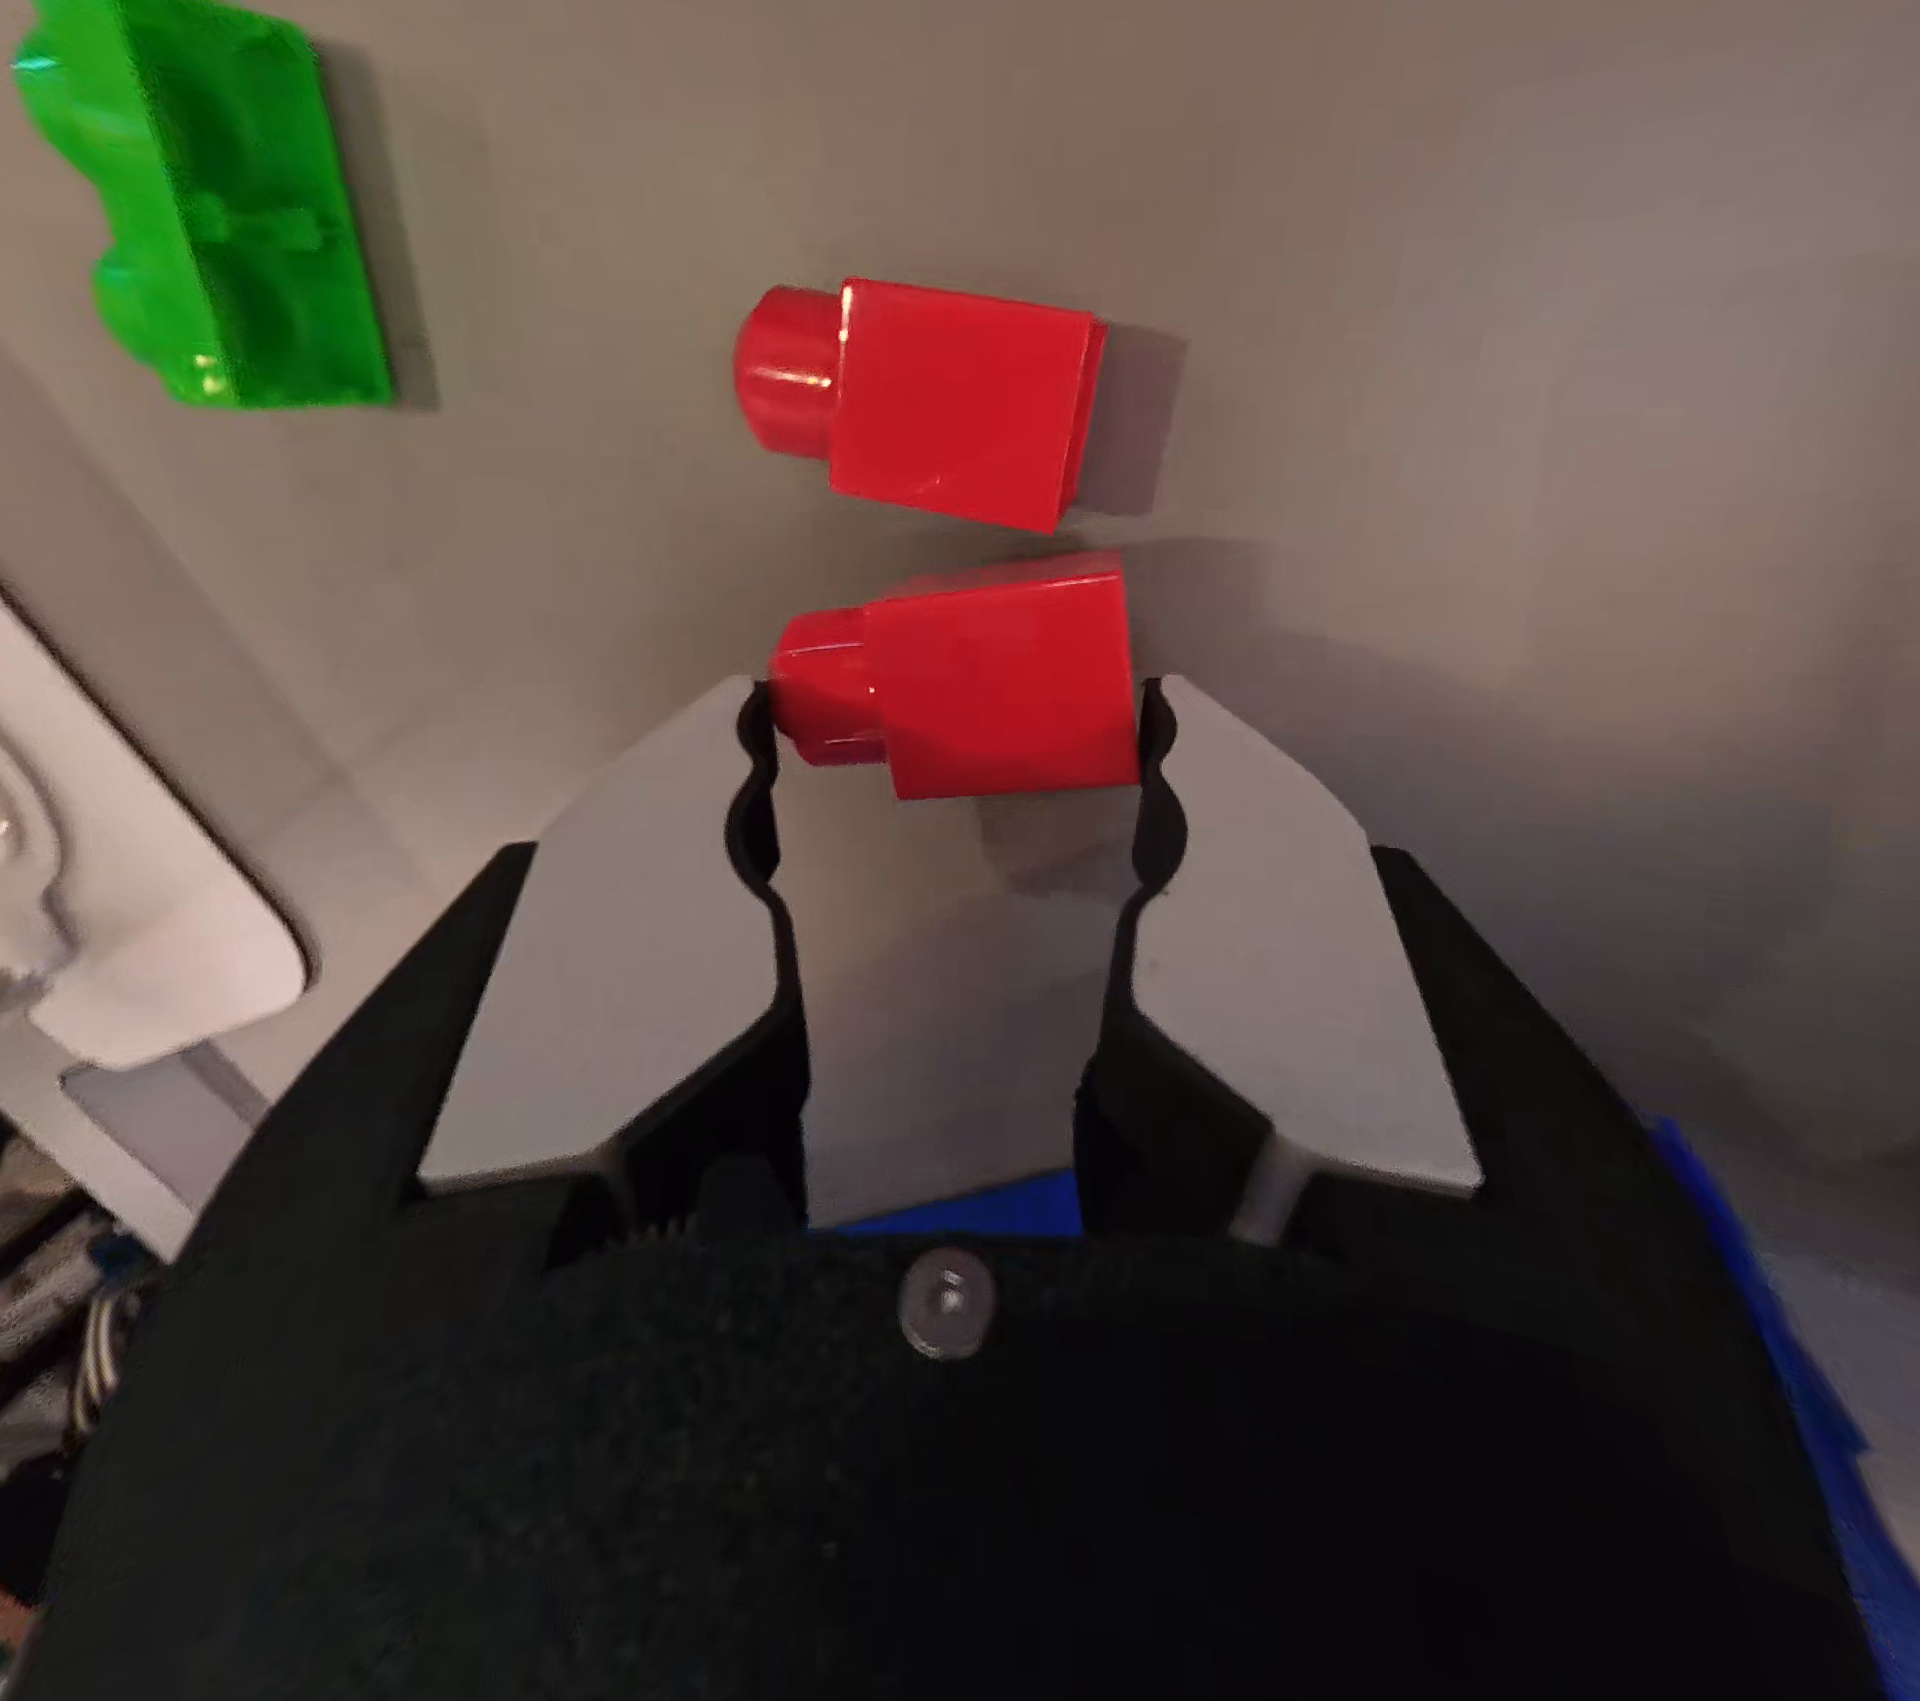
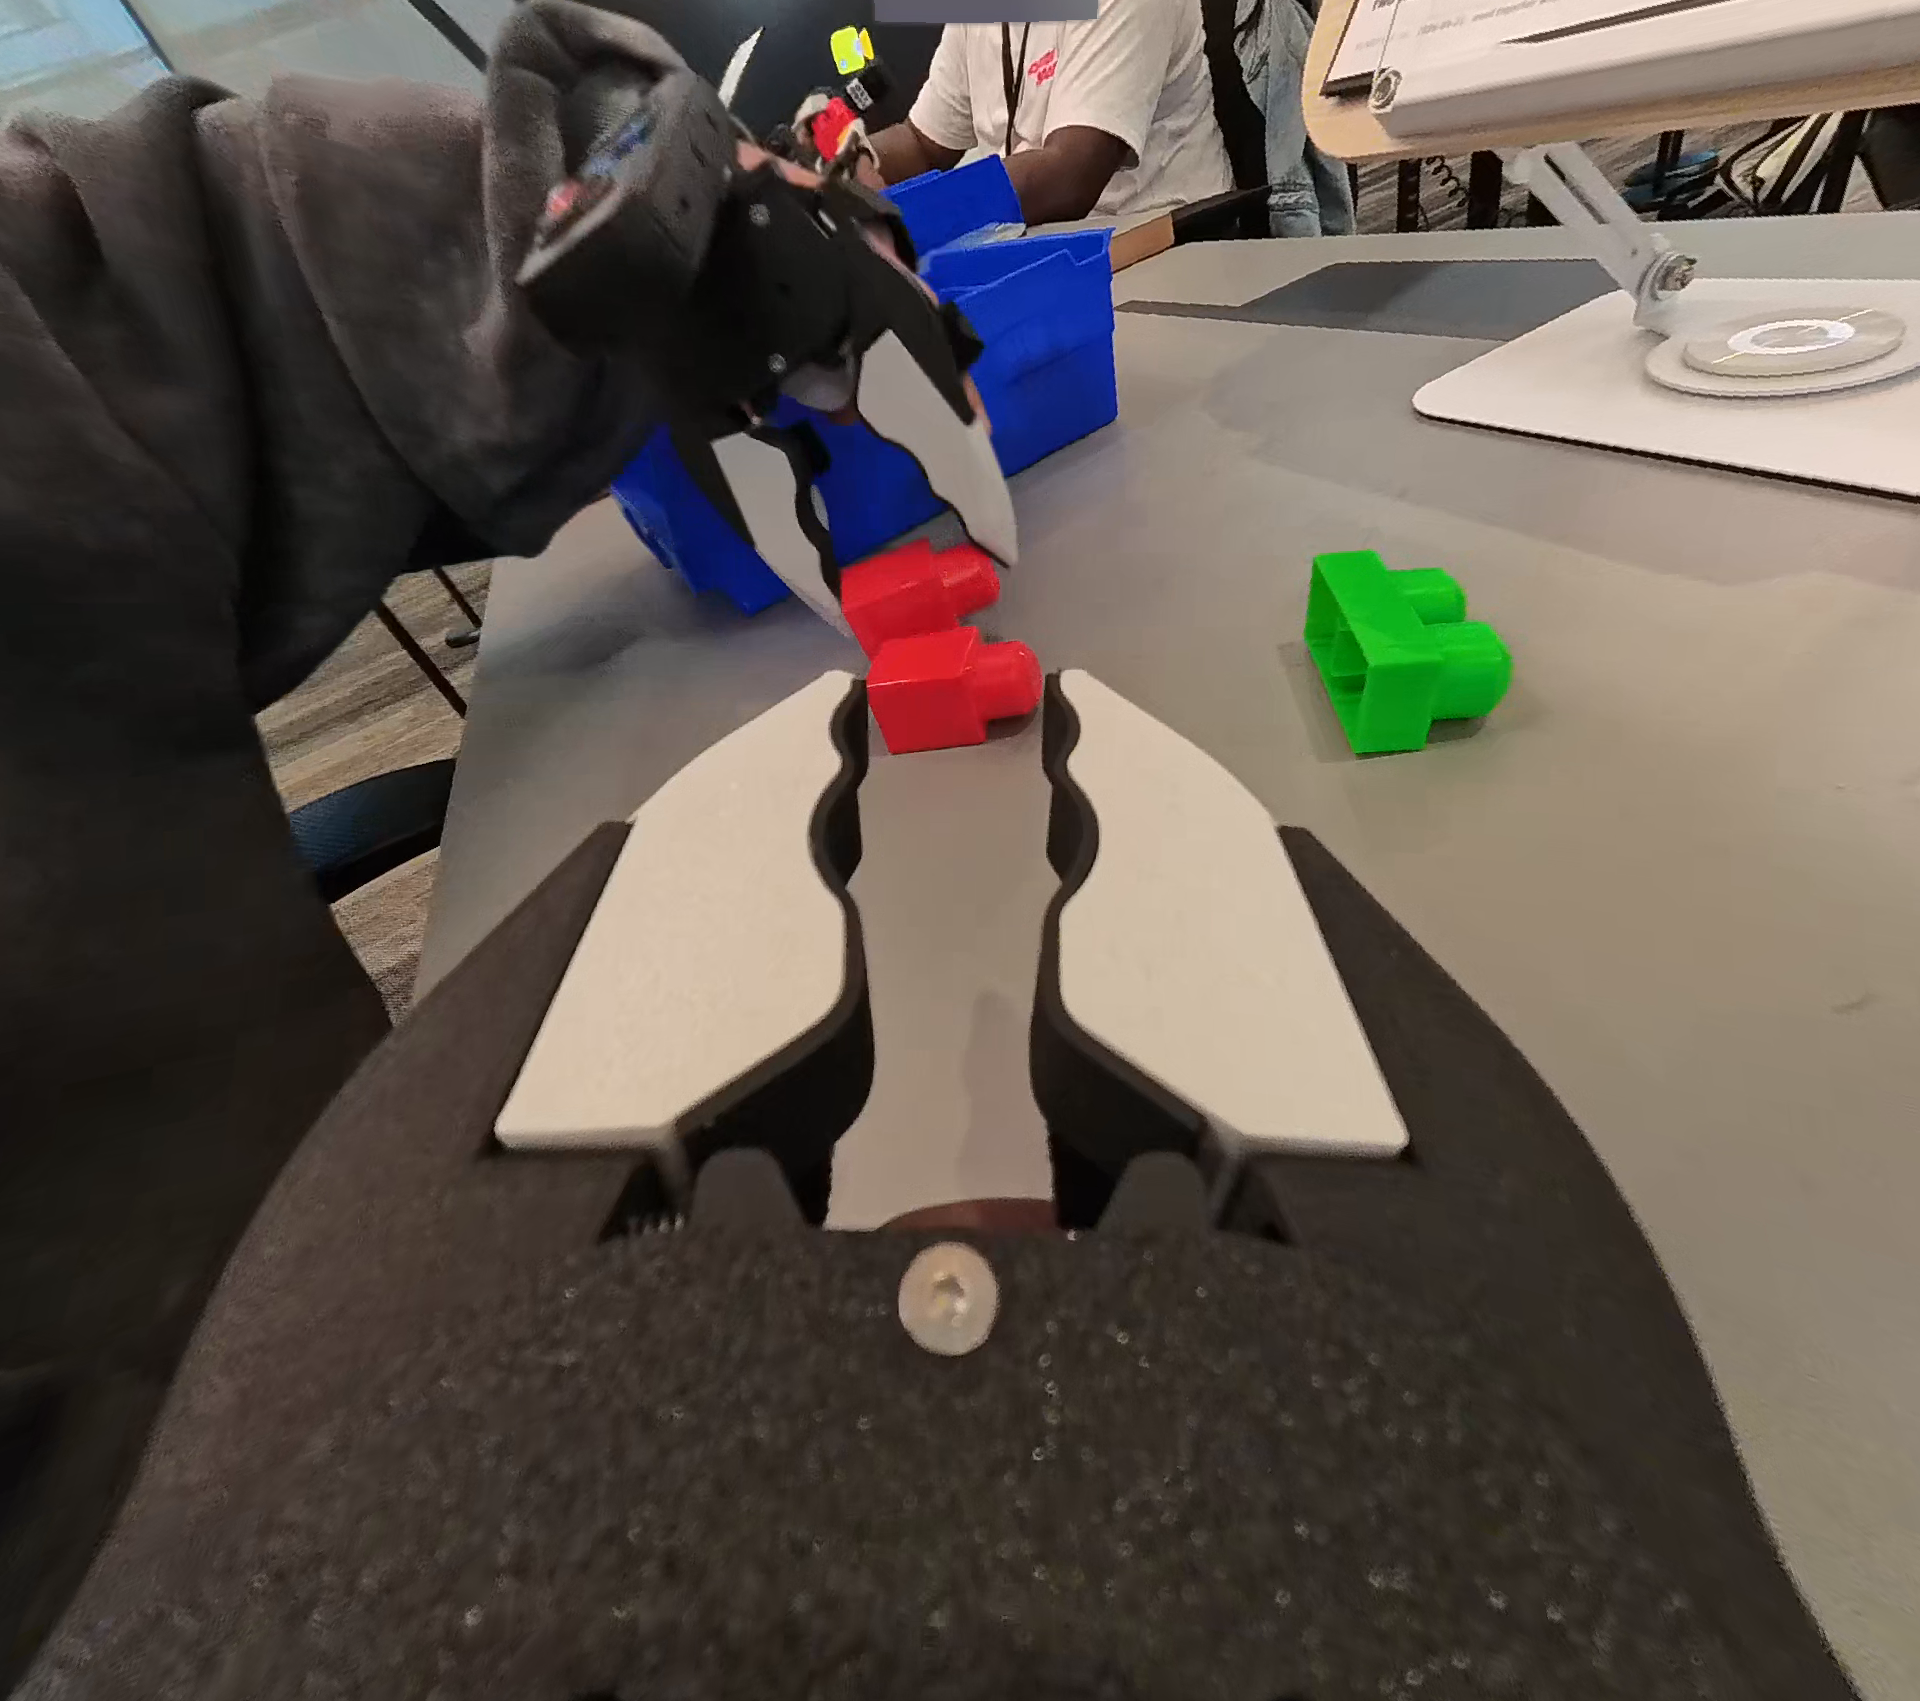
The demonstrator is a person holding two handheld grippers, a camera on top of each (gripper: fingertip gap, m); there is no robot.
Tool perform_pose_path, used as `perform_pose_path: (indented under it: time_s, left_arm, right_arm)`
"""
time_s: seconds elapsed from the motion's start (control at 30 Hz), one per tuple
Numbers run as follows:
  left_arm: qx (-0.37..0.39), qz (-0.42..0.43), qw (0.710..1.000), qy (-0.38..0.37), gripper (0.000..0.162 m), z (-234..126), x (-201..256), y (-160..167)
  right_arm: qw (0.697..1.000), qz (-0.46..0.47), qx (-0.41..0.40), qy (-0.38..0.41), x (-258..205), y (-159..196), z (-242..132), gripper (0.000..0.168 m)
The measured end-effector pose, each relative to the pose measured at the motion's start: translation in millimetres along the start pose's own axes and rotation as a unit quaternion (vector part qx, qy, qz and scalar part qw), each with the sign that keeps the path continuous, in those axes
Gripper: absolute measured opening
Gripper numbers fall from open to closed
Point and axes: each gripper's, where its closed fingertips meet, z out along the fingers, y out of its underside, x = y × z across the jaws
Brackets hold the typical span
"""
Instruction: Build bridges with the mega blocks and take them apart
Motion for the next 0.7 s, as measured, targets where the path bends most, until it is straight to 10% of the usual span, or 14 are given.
perform_pose_path:
  time_s: [0.7]
  left_arm:
    - [0.030, 0.060, 0.997, 0.039, 0.071, 25.1, -11.4, -9.1]
  right_arm:
    - [1.000, 0.018, -0.002, -0.012, 0.9, 0.4, 2.0, 0.032]
